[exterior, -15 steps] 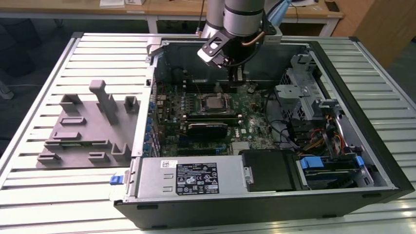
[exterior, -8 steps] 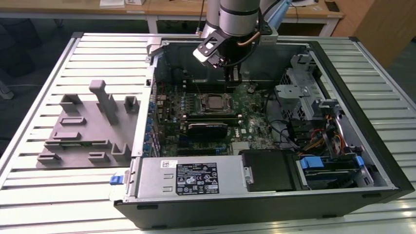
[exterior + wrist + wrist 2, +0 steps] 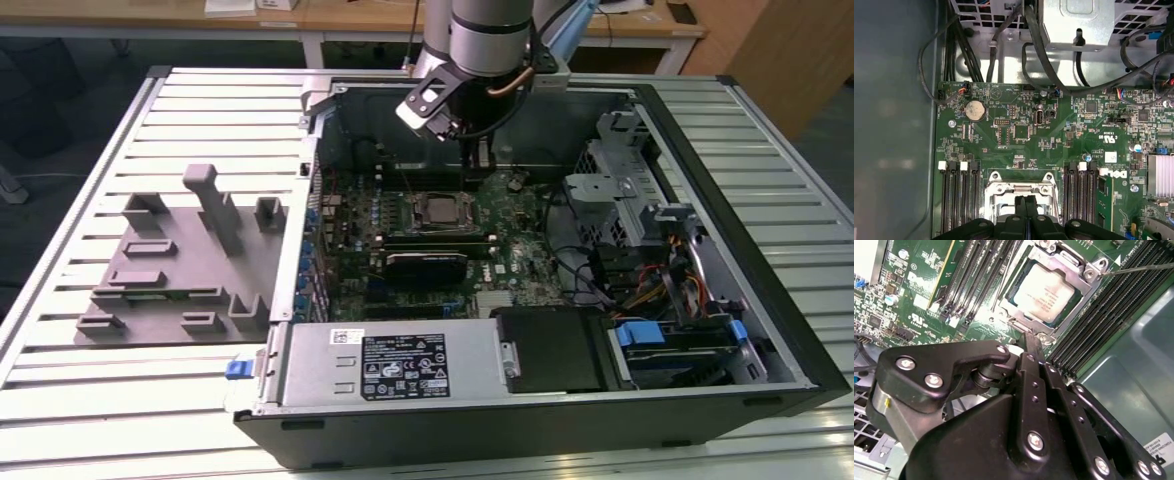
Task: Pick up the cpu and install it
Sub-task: 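Close the cpu cover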
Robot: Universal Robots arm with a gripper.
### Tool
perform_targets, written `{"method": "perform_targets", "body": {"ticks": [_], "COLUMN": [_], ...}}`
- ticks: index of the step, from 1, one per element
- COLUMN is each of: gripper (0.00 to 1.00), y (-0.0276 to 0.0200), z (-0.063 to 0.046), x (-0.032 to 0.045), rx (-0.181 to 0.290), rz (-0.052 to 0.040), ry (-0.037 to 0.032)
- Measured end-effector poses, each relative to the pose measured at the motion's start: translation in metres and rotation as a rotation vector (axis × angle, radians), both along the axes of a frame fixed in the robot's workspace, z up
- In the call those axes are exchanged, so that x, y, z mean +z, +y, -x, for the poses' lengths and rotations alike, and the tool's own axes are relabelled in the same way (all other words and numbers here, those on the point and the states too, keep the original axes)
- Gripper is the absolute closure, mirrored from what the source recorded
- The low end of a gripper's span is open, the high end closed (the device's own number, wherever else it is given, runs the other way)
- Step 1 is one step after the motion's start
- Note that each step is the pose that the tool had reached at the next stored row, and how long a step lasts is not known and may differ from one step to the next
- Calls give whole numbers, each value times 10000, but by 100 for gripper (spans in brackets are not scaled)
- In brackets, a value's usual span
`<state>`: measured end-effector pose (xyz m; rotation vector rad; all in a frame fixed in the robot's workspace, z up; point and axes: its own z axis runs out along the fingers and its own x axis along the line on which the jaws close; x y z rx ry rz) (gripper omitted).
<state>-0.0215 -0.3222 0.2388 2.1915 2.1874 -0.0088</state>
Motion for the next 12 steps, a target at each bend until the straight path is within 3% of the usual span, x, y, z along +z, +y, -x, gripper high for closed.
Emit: {"method": "perform_targets", "body": {"ticks": [12], "gripper": [89], "y": [-3], "z": [72], "x": [-41], "rx": [0], "rz": [1], "ry": [-2]}}
